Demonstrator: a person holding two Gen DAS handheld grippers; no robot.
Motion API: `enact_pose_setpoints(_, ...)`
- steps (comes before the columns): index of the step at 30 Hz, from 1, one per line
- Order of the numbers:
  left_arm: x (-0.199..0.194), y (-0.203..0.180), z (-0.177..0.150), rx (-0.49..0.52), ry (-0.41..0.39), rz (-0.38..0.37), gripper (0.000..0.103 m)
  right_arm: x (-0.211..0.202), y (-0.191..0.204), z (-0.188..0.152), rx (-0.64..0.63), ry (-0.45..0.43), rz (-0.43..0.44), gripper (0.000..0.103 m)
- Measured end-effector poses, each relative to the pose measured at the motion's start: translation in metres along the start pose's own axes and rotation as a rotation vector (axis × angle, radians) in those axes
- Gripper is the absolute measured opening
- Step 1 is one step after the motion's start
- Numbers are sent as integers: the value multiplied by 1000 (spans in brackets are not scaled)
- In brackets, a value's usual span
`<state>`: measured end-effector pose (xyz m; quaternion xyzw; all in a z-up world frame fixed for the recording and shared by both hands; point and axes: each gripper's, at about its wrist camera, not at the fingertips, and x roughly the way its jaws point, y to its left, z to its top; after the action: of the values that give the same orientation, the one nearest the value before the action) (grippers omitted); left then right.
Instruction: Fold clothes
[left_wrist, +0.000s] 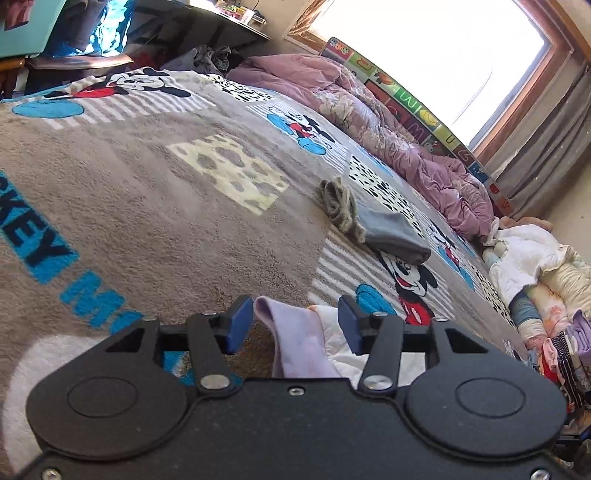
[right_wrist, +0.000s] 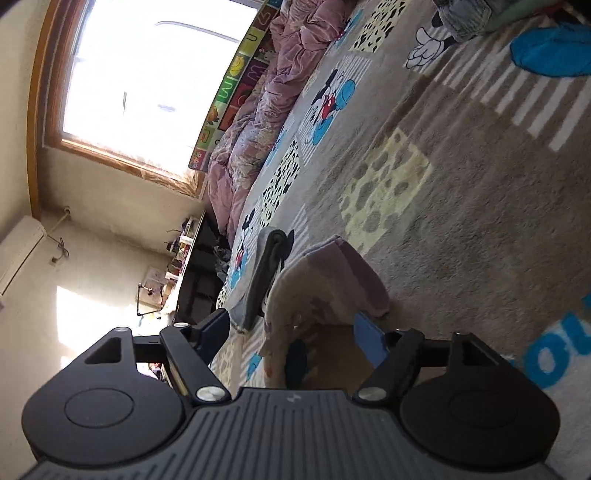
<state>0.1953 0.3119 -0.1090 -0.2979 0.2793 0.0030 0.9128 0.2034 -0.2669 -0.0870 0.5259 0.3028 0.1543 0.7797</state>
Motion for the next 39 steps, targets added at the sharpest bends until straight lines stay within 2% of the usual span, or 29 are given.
enact_pose_setpoints(3,-1,6,-3,-19,6,-10,49,24,1,9,102,-66,-59,77)
enact_pose_setpoints(7,-1,7,-5,-20,11,-31,49,63,-23,21,346,-49,-98,78)
enact_pose_setpoints(10,-1,4,-8,-1,21,-41,49,81,-27,25,359,-37,-127,76)
enact_pose_setpoints(11,0,3,-8,5,23,-39,49,85,-33,25,379,-31,-133,60)
enact_pose_setpoints(12,0,1,-9,11,24,-37,49,89,-38,25,392,-27,-138,48)
enact_pose_setpoints(13,1,2,-9,10,26,-37,49,91,-38,24,361,-26,-142,31)
enact_pose_setpoints(15,2,2,-10,5,29,-36,49,89,-32,21,281,-38,-131,24)
enact_pose_setpoints(16,2,3,-10,0,29,-35,49,86,-29,19,270,-50,-92,21)
enact_pose_setpoints(18,2,4,-9,-10,26,-42,49,74,-12,19,190,-92,-25,19)
enact_pose_setpoints(19,1,4,-9,-10,23,-50,49,65,4,21,94,-129,3,18)
enact_pose_setpoints(22,-2,2,-9,7,24,-68,49,45,47,22,-223,-215,-9,18)
enact_pose_setpoints(23,-3,1,-9,12,26,-72,49,39,58,23,-313,-239,-18,23)
enact_pose_setpoints(24,-4,1,-10,17,29,-76,49,36,48,24,-293,-236,-55,33)
enact_pose_setpoints(25,-4,1,-10,21,31,-79,51,33,37,26,-273,-233,-93,64)
enact_pose_setpoints(26,-5,0,-10,25,34,-82,51,31,27,28,-252,-230,-130,80)
enact_pose_setpoints(29,-6,1,-11,25,39,-81,53,23,-5,33,-186,-220,-239,79)
enact_pose_setpoints(32,-4,1,-12,22,51,-71,54,28,-33,35,-66,-194,-249,79)
enact_pose_setpoints(39,17,-4,-21,44,138,-51,57,76,-34,37,-167,-82,-273,79)
